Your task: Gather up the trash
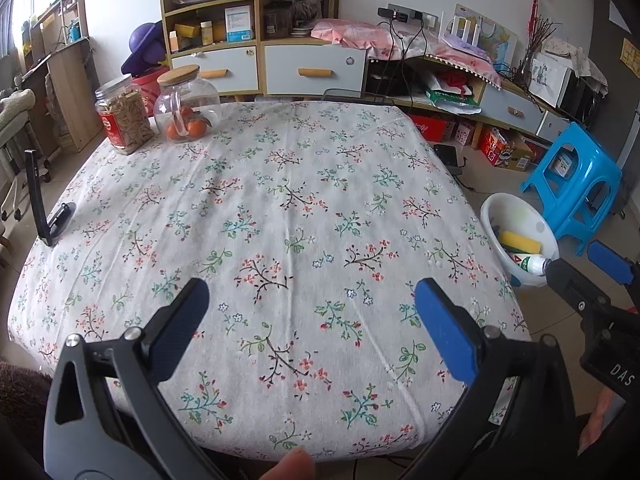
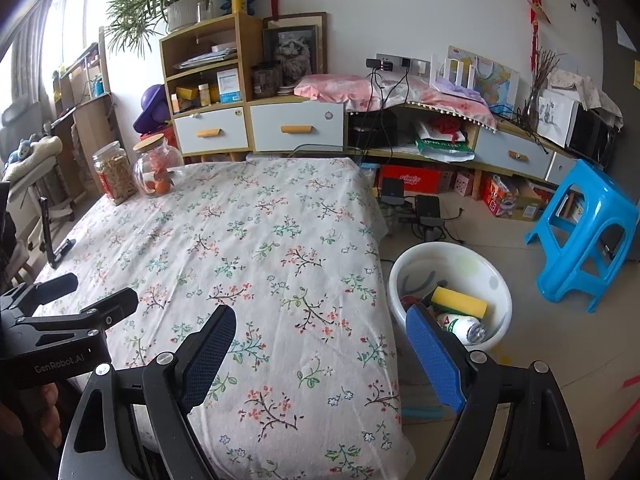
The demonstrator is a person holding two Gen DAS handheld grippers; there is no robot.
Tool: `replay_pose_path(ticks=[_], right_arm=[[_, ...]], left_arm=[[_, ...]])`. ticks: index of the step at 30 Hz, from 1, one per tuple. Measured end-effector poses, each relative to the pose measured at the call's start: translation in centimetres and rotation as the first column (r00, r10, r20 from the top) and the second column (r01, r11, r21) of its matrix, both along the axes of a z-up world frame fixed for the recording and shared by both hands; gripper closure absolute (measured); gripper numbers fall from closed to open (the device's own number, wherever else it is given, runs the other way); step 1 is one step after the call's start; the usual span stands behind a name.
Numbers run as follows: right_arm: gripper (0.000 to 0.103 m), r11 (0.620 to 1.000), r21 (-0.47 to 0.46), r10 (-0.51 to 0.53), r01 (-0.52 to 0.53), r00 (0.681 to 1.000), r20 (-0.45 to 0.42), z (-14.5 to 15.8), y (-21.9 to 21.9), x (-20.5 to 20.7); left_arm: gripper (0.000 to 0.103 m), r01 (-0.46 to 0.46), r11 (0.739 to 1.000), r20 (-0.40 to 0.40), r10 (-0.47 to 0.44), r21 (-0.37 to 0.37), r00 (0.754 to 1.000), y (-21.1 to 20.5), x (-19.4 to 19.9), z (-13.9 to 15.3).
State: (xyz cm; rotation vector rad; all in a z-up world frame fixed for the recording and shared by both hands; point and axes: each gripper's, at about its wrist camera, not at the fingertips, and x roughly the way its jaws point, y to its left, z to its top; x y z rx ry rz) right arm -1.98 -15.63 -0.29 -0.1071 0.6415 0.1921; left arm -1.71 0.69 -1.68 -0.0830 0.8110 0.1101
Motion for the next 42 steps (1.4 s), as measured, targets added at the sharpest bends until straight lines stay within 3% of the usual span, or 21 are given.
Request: replay_pose_path(ticks=[42], right_arm=[[0.015,1.0,0.005,-0.014,0.014,1.0,-0.006,-0.12,0.08,-0.03]], left_arm=[[0.001,0.006,1.0,0.018,-0.006,0.004,1.0,0.02,-0.2,0.24]])
